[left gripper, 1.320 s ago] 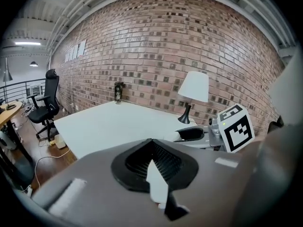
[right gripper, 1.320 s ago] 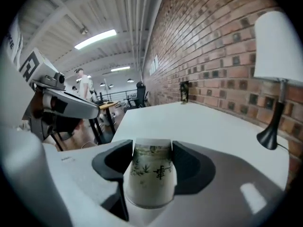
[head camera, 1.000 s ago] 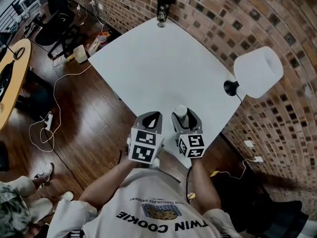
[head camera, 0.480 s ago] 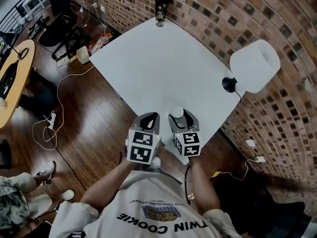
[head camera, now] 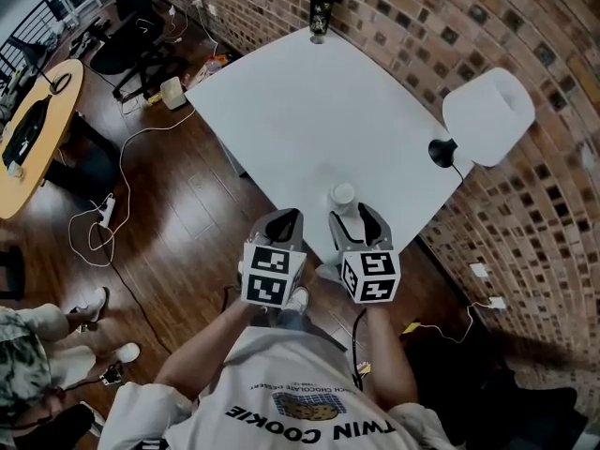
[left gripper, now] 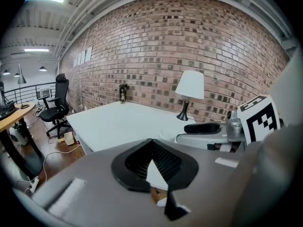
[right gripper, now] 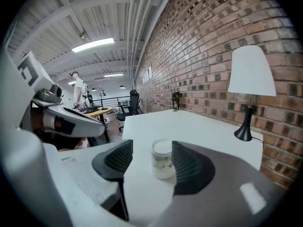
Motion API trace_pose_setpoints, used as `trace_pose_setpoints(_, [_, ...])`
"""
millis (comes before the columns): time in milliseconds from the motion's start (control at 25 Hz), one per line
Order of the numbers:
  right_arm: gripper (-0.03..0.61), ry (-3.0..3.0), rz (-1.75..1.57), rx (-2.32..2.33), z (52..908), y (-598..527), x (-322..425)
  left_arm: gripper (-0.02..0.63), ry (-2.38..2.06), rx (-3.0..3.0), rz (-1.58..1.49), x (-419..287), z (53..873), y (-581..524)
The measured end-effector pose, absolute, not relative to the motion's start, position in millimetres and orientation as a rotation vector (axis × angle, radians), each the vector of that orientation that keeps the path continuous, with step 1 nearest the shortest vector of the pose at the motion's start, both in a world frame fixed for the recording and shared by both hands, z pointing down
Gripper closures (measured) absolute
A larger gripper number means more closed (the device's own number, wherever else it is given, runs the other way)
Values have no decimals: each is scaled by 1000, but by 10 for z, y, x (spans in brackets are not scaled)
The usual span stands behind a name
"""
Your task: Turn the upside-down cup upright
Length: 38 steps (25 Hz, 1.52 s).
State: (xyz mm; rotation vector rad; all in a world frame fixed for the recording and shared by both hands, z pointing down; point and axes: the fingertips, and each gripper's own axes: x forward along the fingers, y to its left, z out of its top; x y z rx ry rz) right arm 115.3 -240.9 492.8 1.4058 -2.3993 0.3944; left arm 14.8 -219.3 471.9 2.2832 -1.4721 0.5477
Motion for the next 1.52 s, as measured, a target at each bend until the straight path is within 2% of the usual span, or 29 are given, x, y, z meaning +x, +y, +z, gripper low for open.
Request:
trace_pose_setpoints(160, [334,-2423,457,1389,4791,-2072,1000,609,-1459,2300,532,99,4707,-1904])
trace_pose_setpoints(280, [375,-2430,469,1409,4705,-1772,845,609,-1446,2313,512,7,4700,-1633])
trace_pose_setpoints(520, [411,-2402,431,1453,4597,-1095,460,609,-1394,2341,491,-221,4710,-1003])
trace_pose_setpoints(800, [509,-2359,456,1549,4497,-280,261,609,-1339,2396,455,-364,4614,-305])
trace_pose_setpoints(1520, [522,-2320,511,1659,4289,707,270,609,-1220,2496,437,-136,4354,660])
